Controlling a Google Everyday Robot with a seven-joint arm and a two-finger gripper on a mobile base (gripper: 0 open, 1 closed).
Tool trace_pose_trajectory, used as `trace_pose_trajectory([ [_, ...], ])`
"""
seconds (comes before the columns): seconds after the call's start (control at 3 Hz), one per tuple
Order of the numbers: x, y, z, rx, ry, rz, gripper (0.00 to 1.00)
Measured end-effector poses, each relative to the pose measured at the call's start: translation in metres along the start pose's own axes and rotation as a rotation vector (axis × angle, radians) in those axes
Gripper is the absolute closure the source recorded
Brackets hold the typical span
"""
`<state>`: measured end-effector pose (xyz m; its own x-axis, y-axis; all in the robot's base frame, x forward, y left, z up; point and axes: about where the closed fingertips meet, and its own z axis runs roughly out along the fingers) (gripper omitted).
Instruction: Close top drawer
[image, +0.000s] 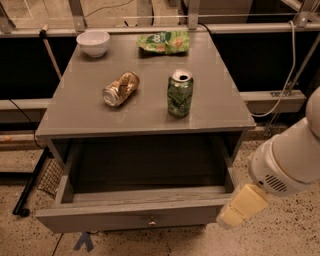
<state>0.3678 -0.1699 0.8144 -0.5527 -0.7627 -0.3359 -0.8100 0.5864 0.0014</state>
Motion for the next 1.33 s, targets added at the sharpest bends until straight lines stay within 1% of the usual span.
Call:
trace_pose_trajectory([
  [0.33,0.008,0.008,0.019,-0.013,-0.011,0.055,0.18],
  [1.0,0.021,0.023,0.052,-0.063,-0.003,0.126,0.64],
  [1.33,0.029,0.029,0.071,-0.098,0.001,0.156,0.88],
])
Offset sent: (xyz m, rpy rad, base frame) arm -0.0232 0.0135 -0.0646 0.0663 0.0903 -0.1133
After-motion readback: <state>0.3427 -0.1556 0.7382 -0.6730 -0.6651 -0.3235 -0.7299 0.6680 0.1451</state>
